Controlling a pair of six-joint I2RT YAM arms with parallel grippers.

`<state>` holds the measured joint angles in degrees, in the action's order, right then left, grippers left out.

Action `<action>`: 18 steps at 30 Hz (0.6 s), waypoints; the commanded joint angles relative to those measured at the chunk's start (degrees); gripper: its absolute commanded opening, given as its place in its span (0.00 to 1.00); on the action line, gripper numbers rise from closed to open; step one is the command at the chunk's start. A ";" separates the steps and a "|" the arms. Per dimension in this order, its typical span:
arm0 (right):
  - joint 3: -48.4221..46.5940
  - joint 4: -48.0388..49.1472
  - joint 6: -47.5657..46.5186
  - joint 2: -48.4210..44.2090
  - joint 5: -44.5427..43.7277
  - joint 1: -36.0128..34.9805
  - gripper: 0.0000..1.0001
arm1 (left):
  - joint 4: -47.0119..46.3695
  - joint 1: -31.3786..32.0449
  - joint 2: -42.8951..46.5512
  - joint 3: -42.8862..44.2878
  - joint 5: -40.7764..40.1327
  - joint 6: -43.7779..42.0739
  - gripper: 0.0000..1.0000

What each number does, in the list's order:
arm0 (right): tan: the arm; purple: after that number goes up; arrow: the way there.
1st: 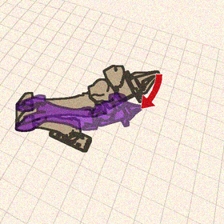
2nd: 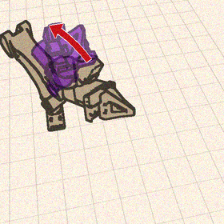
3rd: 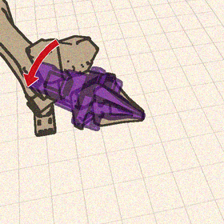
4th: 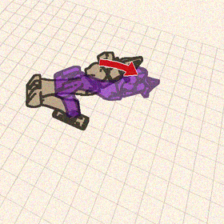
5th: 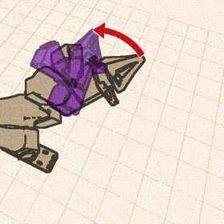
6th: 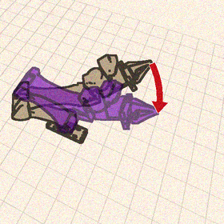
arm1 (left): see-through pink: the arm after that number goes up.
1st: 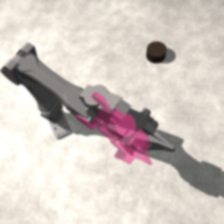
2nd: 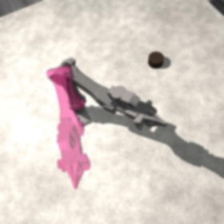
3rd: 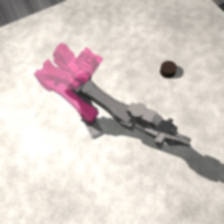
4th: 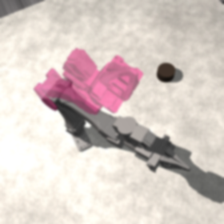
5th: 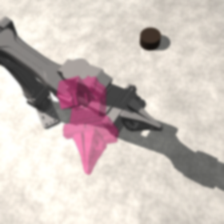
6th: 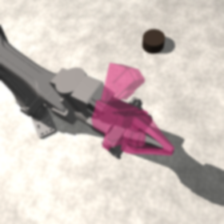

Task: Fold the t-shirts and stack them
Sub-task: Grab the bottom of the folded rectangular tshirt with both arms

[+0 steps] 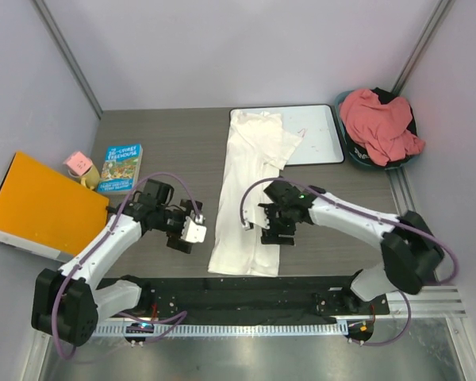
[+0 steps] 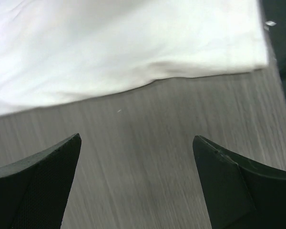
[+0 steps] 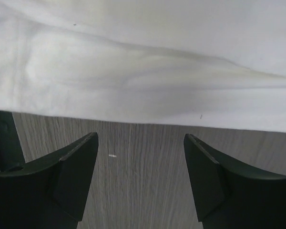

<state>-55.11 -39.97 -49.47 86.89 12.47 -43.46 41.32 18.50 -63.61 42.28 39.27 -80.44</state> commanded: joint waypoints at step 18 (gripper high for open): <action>28.48 11.04 -28.05 -26.34 12.14 -3.29 0.76 | -3.97 9.09 -10.91 -10.12 16.98 -46.73 1.00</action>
<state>-27.24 -33.41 -76.75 59.33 20.88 -44.93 38.35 25.82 -71.85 30.00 52.05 -112.44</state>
